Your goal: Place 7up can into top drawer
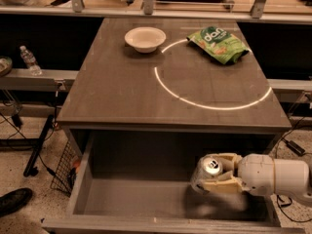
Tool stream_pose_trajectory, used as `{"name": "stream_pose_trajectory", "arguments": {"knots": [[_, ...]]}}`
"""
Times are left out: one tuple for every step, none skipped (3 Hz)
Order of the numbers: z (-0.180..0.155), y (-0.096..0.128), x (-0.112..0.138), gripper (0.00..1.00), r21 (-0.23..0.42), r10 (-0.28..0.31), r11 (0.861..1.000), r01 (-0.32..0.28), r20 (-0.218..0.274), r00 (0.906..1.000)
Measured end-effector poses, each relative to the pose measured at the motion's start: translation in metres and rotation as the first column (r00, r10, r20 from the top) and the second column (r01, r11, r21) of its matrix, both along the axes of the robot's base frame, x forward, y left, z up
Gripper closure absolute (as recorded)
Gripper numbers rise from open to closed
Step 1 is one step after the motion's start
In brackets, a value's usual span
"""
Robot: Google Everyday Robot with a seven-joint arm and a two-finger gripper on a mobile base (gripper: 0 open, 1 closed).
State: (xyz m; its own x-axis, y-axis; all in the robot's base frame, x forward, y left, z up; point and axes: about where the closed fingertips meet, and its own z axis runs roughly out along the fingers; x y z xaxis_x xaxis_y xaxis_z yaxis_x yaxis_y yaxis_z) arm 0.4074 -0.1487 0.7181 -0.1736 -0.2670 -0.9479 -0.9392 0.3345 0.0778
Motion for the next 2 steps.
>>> {"name": "stream_pose_trajectory", "arguments": {"knots": [[-0.017, 0.004, 0.005, 0.75, -0.026, -0.022, 0.999, 0.022, -0.002, 0.9998], [-0.028, 0.007, 0.014, 0.52, -0.042, -0.051, 0.998, 0.051, 0.003, 0.9987]]}}
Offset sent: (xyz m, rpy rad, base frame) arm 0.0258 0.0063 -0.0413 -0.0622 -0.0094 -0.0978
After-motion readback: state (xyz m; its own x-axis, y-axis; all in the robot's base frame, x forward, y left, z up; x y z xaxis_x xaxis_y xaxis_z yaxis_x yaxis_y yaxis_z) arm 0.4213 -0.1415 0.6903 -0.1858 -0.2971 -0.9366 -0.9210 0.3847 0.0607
